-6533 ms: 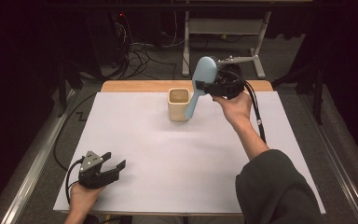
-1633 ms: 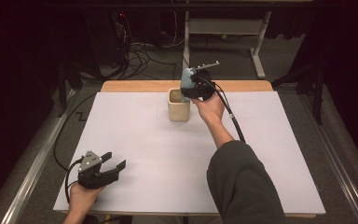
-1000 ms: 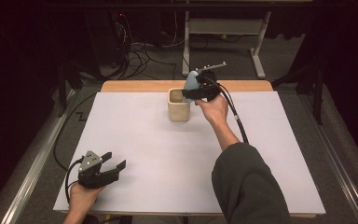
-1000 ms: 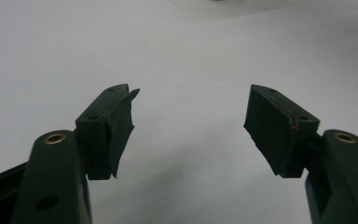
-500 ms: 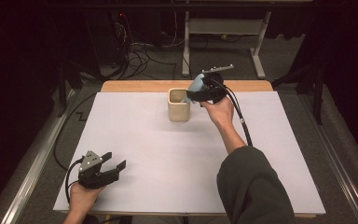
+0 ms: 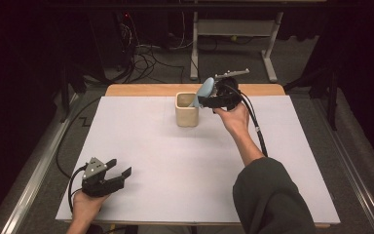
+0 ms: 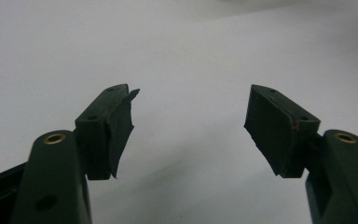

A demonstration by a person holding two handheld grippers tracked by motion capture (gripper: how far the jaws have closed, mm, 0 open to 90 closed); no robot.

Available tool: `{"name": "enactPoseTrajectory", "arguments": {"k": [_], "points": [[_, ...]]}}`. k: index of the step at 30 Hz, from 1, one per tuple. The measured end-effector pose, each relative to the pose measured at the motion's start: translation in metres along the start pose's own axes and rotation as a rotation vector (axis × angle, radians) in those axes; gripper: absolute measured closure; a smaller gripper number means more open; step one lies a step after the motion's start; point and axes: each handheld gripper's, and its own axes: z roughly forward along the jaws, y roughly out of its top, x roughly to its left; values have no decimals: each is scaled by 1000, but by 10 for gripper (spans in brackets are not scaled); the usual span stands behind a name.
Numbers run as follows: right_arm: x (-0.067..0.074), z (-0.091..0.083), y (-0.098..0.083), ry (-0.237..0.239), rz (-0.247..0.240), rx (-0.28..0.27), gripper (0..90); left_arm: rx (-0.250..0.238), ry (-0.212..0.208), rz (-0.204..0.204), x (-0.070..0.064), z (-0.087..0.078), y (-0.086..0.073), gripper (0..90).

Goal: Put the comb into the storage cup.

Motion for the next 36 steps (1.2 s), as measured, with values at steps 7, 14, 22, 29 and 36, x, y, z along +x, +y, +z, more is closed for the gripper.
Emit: {"name": "enactPoseTrajectory", "arguments": {"k": [7,14,22,29,36], "points": [[-4,-5,-9,1,4,-2,227,-4,4,-4,0,-1,0,324],[-5,-12,-14,6,-1,-15,229,-8,8,-14,1,-1,0,325],[-7,-23,-18,7,-6,-32,232,-4,9,-17,2,-1,-1,324],[-11,-32,-24,10,-10,-48,234,-3,9,-18,2,-1,-1,325],[-12,-39,-30,19,-15,-52,236,-3,11,-17,2,-2,-1,324]]}}
